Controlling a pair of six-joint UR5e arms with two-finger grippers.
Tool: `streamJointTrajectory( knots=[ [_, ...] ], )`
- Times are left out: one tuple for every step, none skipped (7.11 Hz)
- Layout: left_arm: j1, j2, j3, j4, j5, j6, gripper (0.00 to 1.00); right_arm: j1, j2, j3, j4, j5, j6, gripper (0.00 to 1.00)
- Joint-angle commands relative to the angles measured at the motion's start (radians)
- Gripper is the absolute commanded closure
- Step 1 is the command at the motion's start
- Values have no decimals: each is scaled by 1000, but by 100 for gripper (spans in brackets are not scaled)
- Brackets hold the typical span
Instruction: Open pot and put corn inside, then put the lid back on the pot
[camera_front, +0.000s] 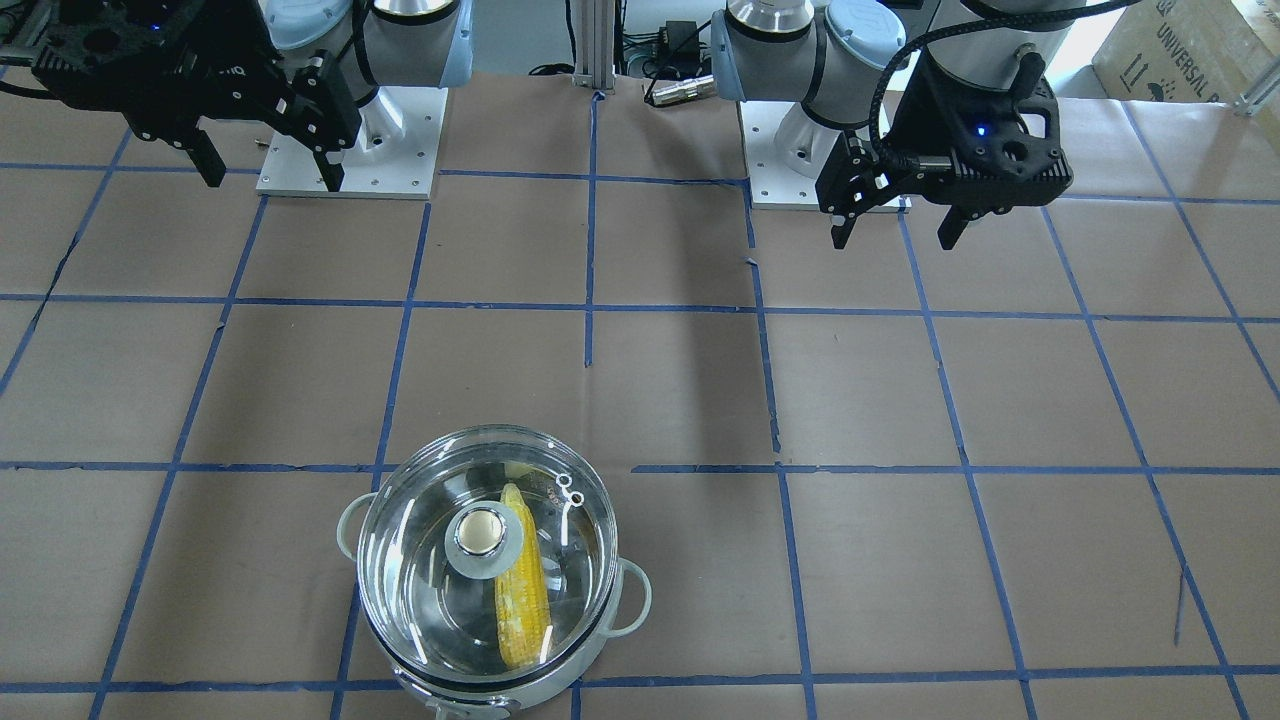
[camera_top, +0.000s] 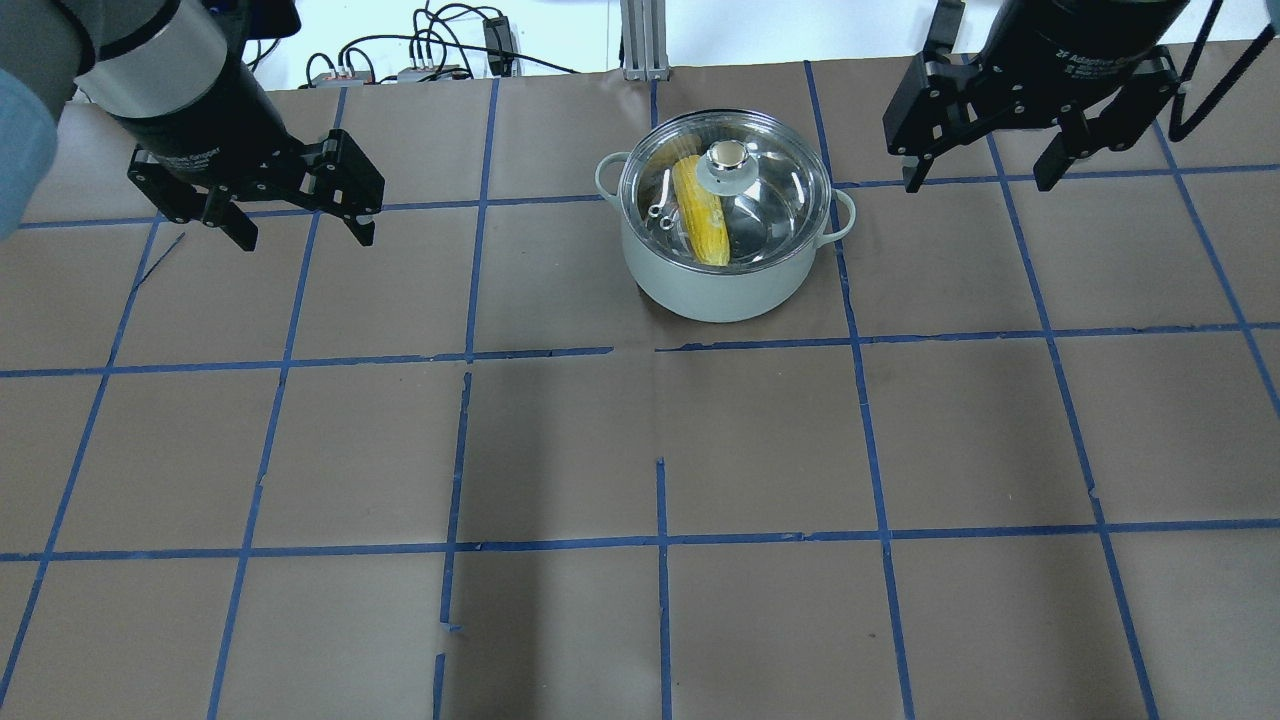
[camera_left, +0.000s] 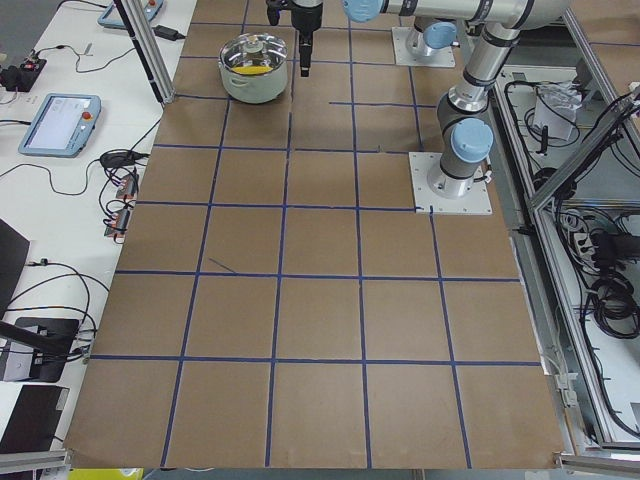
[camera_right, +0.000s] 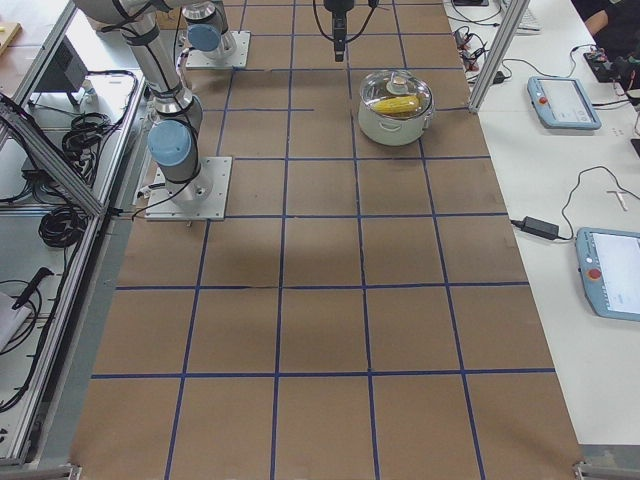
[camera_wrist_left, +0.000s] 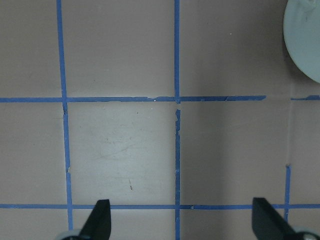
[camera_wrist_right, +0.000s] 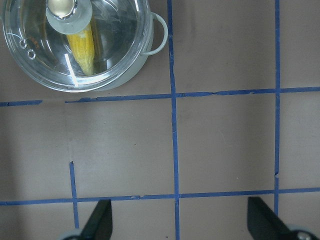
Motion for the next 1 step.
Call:
streamJointTrajectory(
  knots=[
    [0,0,-1,0,0,2,0,0,1,0,0,-4,-1,5]
  ],
)
